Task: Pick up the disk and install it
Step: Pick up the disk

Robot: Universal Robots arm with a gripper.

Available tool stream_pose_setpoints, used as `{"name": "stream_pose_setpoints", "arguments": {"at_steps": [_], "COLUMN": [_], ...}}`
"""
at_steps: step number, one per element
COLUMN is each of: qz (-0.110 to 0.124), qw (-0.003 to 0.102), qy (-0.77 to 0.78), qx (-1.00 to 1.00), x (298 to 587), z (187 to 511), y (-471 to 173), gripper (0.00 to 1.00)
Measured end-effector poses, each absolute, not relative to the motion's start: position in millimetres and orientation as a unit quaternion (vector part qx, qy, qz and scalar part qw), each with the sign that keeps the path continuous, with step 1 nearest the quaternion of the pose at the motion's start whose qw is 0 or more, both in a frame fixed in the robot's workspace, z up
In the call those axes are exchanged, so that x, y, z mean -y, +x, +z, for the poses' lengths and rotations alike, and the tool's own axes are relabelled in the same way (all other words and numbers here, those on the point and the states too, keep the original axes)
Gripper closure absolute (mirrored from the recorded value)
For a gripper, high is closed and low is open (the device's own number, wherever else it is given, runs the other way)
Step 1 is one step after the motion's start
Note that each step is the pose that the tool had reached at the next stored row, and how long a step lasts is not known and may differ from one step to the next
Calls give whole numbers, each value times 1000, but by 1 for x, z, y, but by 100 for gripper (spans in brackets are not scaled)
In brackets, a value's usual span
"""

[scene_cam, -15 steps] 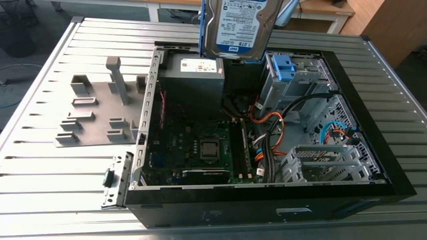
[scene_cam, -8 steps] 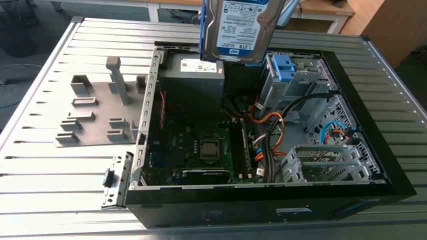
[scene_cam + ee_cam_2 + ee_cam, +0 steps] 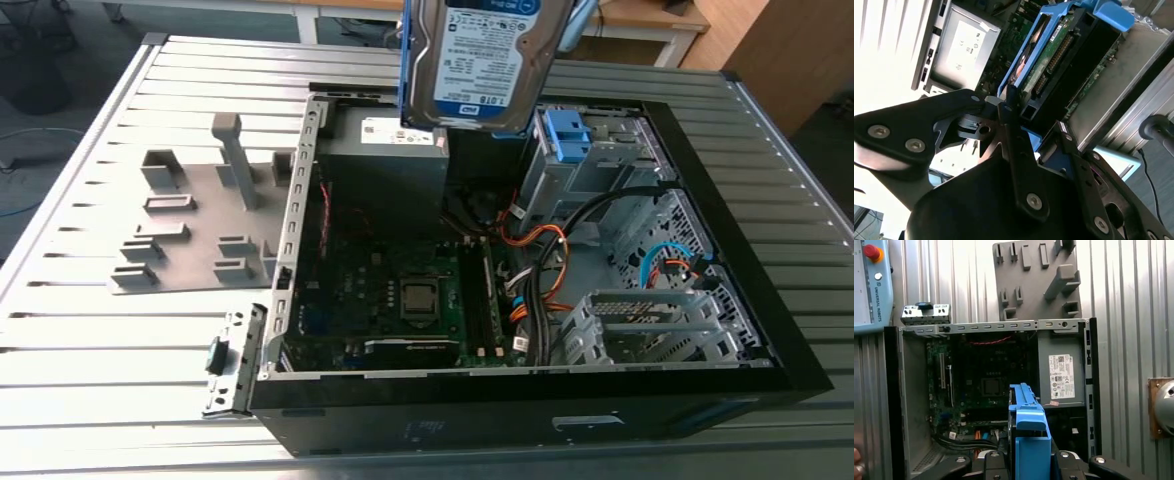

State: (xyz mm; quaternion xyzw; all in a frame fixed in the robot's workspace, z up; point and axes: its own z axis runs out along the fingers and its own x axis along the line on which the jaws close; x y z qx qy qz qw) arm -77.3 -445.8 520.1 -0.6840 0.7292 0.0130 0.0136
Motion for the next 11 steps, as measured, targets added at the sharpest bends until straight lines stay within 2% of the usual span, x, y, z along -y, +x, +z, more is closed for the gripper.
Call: {"name": "stream_pose_setpoints", "arguments": {"at_steps": [11], "qz": [13], "qw": [14], "qy": [-684], "qx": [-729], "x": [456], "z": [520], "y": [-77], "gripper": [64]}}
